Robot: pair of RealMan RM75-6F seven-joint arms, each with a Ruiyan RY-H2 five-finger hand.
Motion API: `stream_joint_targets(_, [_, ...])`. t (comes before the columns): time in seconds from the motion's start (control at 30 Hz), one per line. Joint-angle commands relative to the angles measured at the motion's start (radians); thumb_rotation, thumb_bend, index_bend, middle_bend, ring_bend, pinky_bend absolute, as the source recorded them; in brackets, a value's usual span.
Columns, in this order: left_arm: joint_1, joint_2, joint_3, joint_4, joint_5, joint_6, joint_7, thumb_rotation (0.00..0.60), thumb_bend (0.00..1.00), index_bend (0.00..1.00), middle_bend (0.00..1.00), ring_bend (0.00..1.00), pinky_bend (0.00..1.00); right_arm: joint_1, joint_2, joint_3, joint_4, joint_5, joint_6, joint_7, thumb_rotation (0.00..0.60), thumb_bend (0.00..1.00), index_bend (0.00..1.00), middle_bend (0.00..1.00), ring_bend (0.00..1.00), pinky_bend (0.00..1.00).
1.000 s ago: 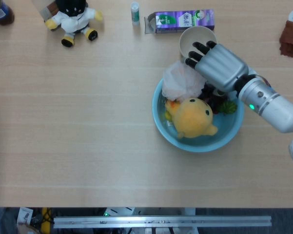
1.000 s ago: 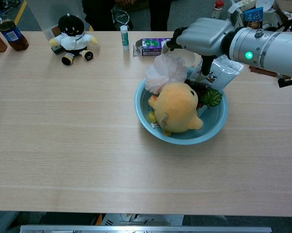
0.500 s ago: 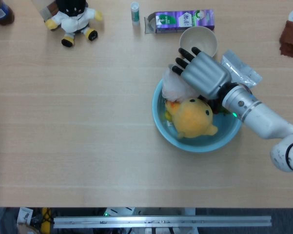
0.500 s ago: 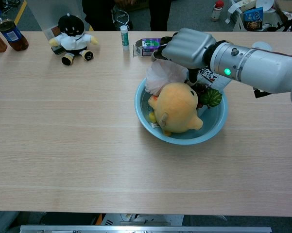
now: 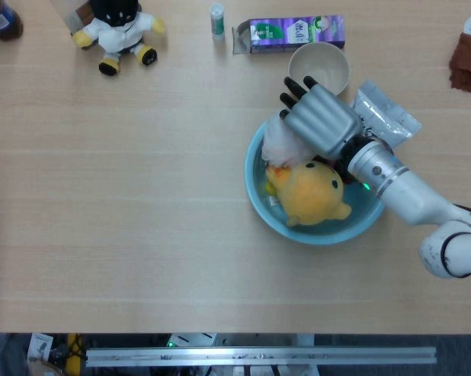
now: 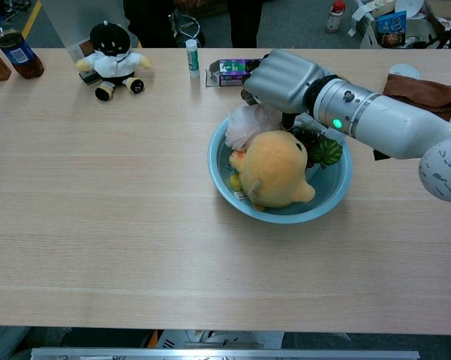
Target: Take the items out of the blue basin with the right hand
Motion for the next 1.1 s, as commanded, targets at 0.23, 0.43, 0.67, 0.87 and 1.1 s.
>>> stream_joint_targets(0.23, [-0.003,-0.001,-0.003,0.003,-0.004,-0.004,0.001,0.600,0.36,0.31,0.25,0.26,0.25,-0.051,0.003,0.035,0.017,-0.090,0.038,0.119,0.600,0.25,0.67,0.41,0.22,0.37])
stream_joint_targets(0.43, [-0.004,-0.001,-0.004,0.006,-0.005,-0.007,0.000,0.600,0.36,0.32,0.25,0.26,0.25,-0.082,0.056,0.060,-0.031,-0.127,0.076,0.162,0.600,0.25,0.68,0.42,0.23,0.37])
stream_joint_targets(0.67, [-0.010,0.002,-0.007,-0.001,0.001,-0.008,0.002,0.600,0.36,0.32,0.25,0.26,0.25,-0.104,0.116,0.138,-0.054,-0.110,0.124,0.195,0.600,0.25,0.68,0.42,0.23,0.37])
stream_joint_targets(0.87, [-0.009,0.005,-0.005,-0.010,0.006,-0.006,0.006,0.600,0.36,0.32,0.25,0.26,0.25,-0.083,0.135,0.207,-0.011,-0.012,0.104,0.148,0.600,0.25,0.68,0.42,0.23,0.37])
stream_joint_targets(1.1, [-0.009,0.006,-0.003,-0.016,0.012,-0.003,0.009,0.600,0.36,0.32,0.25,0.26,0.25,-0.022,0.075,0.232,0.121,0.149,0.024,0.037,0.600,0.25,0.68,0.42,0.23,0.39])
